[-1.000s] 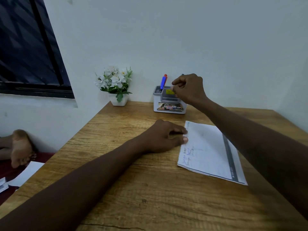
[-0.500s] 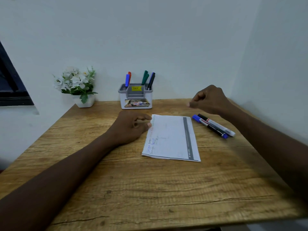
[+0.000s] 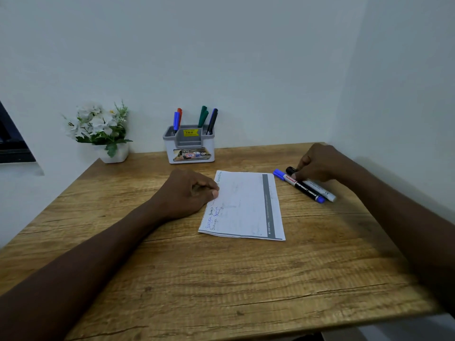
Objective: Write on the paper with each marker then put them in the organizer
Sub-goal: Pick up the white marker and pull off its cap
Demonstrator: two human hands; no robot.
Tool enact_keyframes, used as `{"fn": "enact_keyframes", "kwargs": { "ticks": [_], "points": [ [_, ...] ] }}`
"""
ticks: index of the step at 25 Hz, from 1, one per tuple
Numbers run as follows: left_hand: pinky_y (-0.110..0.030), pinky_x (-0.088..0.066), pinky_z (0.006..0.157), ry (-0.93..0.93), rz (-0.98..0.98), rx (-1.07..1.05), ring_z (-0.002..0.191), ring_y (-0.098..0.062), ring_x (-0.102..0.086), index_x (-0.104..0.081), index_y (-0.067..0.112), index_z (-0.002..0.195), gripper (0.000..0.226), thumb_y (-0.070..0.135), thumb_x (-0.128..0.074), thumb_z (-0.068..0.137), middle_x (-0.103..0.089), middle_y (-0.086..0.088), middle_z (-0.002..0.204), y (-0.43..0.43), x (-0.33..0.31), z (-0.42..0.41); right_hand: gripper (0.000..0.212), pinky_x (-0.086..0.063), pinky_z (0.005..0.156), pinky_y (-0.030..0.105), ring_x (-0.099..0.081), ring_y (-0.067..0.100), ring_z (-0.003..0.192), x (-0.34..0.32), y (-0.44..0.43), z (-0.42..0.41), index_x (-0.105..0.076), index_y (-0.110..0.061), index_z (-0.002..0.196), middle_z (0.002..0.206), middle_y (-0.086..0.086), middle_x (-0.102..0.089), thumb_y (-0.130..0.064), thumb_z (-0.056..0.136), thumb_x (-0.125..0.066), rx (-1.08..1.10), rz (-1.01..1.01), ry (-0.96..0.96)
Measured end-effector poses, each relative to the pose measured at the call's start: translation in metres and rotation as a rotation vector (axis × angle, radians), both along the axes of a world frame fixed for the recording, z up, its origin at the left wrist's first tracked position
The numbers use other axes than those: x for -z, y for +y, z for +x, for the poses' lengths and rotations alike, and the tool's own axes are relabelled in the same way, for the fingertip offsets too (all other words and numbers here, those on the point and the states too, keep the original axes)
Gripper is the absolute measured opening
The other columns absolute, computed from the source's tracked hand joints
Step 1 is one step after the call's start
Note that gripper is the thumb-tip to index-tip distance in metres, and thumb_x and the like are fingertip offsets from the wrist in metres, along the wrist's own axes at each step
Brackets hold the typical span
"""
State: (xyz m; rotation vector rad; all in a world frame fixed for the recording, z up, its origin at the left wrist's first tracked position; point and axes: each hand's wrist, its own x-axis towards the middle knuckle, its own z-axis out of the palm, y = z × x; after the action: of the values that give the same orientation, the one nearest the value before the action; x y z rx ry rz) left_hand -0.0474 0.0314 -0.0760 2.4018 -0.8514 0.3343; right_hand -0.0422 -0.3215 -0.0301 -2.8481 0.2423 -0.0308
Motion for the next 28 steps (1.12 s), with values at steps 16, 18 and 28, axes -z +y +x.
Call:
{"fn": "enact_keyframes", "kwargs": {
  "ticks": [16,18,28],
  "points": [
    [-0.035,-0.057,0.087,-0.288,-0.093,0.044,0.104,-0.013,-0.070,-0.068,0.022,0.131,0.037,0.031,-0.069,0.095,-0.075,0.001,0.120,-0.005,-0.009,-0.016,0.024,-0.062,0.062,0.029,-0.078,0.024,0.075,-0.023,0.121,-0.028,-0.080,-0.005,0.103,0.089,0.011,-0.079,-0.026,0.091,-0.078,-0.629,0.563,-0.053],
    [-0.036,-0.056,0.069,-0.334,-0.083,0.012,0.078,-0.011,-0.068,-0.075,0.020,0.114,0.021,0.027,-0.065,0.098,-0.078,0.002,0.094,-0.001,-0.009,-0.013,0.023,-0.064,0.073,0.031,-0.079,0.028,0.087,-0.020,0.128,-0.027,-0.079,-0.002,0.101,0.094,0.018,-0.079,-0.022,0.090,-0.078,-0.640,0.740,0.017],
    [-0.009,-0.036,0.062,-0.229,-0.160,0.032,0.069,-0.001,-0.056,-0.070,0.017,0.096,0.020,0.021,-0.053,0.104,-0.060,0.013,0.071,-0.010,-0.010,-0.020,0.069,-0.031,0.039,0.020,-0.046,0.019,0.043,0.014,0.153,-0.023,-0.070,-0.007,0.067,0.064,0.015,-0.060,-0.072,0.087,-0.058,-0.343,1.073,-0.022]
  ]
}}
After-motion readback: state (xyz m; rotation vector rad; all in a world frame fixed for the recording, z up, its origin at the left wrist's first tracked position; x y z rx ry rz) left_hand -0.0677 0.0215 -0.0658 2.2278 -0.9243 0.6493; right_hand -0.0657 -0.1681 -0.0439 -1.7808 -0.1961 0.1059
